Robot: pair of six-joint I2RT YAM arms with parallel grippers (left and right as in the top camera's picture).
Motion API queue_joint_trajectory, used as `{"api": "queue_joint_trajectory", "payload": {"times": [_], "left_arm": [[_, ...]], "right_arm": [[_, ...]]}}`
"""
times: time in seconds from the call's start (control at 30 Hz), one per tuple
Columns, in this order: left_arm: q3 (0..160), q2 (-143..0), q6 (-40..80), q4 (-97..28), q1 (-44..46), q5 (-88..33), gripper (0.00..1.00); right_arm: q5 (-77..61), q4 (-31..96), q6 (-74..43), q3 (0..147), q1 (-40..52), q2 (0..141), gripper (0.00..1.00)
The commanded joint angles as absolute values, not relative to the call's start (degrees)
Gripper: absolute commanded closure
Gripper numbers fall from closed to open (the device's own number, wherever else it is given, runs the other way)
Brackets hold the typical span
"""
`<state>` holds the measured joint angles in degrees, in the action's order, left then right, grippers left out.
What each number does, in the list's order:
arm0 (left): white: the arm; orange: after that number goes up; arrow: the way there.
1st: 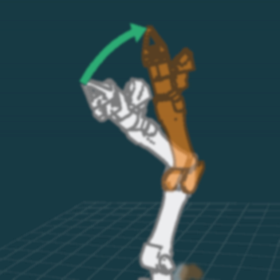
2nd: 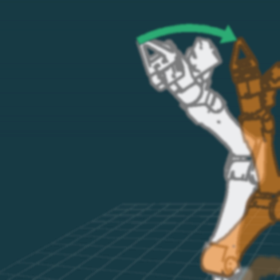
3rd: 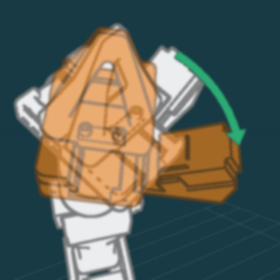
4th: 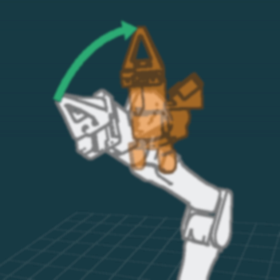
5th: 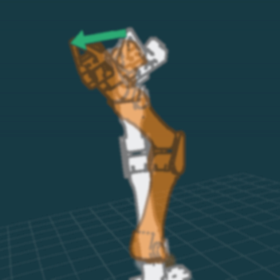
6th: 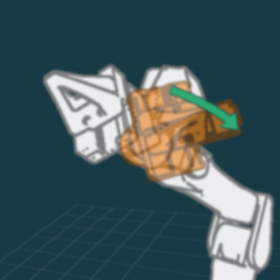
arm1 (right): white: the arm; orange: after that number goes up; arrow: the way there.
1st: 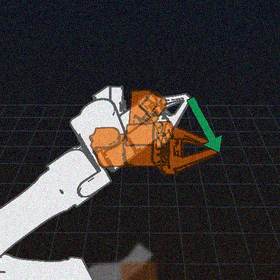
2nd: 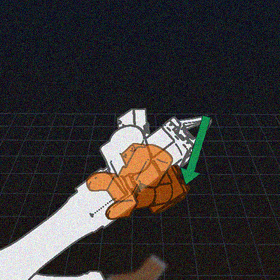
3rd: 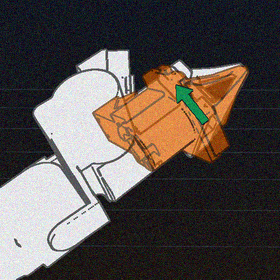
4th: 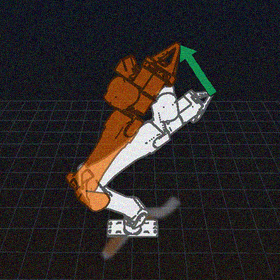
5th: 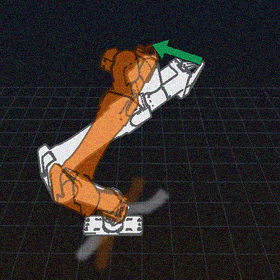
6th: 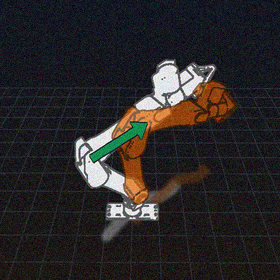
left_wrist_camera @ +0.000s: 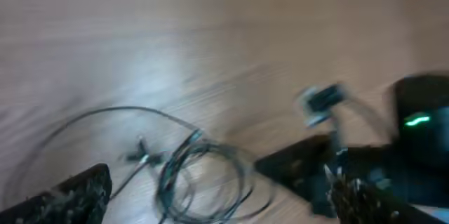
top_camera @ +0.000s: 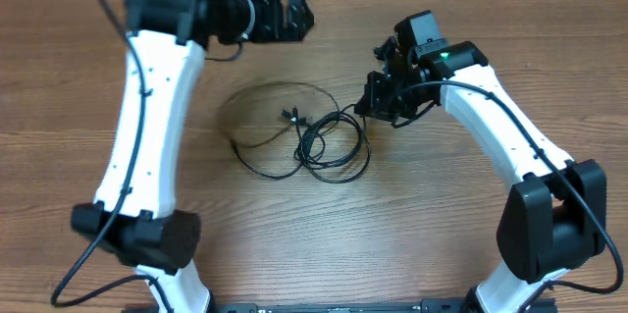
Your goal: Untangle cables
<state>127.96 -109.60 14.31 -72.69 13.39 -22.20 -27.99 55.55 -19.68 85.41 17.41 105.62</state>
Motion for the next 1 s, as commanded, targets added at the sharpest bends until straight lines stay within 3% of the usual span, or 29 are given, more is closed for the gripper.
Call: {"api": "queue_joint_trajectory", "payload": {"times": [0.0,0.33,0.53,0.83,0.97], "left_arm": [[128.7,-112.4,8.9,-78.7,15.2,-16.0,0.0],[128.6,-125.0,8.3,-91.8,23.0,-12.9,0.08],[127.5,-133.4,14.7,-93.8,23.7,-10.1,0.26],[113.1,-133.7,15.9,-84.2,24.1,-12.7,0.53],[108.2,-133.7,15.9,-77.2,24.1,-15.4,0.53]], "right_arm": [[-26.3,55.9,-19.5,85.1,16.8,105.6,0.96],[-16.5,60.8,-20.8,85.1,15.7,105.6,0.96],[-16.5,60.8,-20.8,85.1,15.6,105.6,0.96],[-16.5,60.8,-20.8,85.1,15.6,105.6,0.96],[-16.6,60.8,-20.8,85.1,15.6,105.6,0.96]]}}
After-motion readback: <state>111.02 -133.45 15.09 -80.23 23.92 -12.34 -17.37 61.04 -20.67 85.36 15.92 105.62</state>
